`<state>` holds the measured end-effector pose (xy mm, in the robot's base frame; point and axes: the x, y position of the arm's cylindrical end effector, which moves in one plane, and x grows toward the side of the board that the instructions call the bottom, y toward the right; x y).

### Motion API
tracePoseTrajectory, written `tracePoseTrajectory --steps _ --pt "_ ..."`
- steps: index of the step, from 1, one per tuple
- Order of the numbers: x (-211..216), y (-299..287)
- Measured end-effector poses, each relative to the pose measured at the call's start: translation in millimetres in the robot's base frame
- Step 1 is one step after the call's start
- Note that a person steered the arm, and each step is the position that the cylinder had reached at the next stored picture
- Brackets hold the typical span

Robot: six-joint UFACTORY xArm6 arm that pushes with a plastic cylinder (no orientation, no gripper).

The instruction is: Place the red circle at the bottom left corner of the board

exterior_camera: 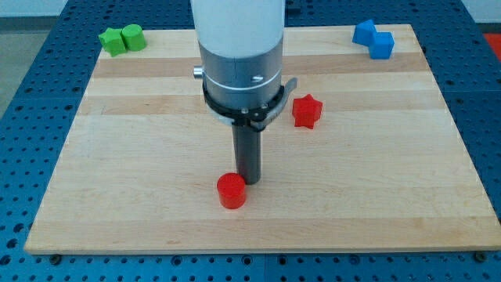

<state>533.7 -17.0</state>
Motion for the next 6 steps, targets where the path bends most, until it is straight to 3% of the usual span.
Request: tracePoseTrajectory --steps 2,4,6 --pt "41.0 42.4" --pt "10.6 -3.9" --pt "20.7 -66.1"
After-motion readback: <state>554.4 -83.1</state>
